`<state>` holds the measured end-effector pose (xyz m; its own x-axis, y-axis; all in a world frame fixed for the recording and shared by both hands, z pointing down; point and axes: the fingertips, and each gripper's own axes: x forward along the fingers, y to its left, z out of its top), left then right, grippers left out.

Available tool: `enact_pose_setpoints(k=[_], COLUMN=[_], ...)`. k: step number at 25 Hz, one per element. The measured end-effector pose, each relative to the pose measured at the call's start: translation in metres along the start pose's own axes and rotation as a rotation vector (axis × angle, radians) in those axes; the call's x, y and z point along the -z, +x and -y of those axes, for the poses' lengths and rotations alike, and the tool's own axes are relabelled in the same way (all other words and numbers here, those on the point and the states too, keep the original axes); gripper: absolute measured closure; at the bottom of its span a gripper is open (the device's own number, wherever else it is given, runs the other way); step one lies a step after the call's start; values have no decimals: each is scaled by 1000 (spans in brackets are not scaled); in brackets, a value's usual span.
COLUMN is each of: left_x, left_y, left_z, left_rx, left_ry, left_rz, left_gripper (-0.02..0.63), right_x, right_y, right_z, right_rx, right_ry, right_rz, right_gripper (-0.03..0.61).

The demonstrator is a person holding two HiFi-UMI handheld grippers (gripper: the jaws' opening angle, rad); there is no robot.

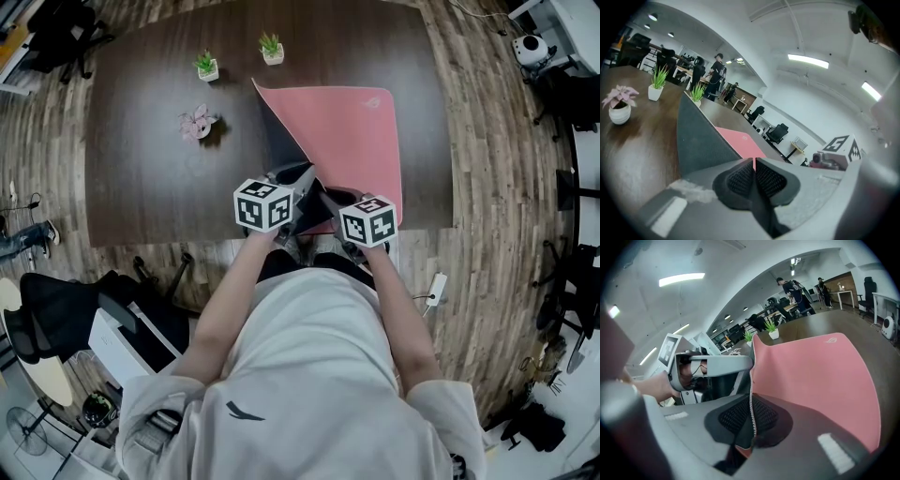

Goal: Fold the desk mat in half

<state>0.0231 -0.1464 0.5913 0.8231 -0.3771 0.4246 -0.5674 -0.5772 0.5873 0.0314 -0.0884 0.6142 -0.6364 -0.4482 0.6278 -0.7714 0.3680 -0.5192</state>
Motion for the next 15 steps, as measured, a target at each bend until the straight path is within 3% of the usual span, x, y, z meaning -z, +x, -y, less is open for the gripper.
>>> enact_pose_setpoints(k=[6,15], left_x=[-29,-38], left_y=[-17,-35], left_z=[17,12], left_rx=[22,-32], left_ry=[58,92], left_rz=[93,126], left_gripper=[592,594], right_x=[-4,-3], right_y=[-23,-82], right_z=[18,59], right_rx=[43,141], right_ry=[27,114], right_rz=[48,143], right_gripper=[561,561])
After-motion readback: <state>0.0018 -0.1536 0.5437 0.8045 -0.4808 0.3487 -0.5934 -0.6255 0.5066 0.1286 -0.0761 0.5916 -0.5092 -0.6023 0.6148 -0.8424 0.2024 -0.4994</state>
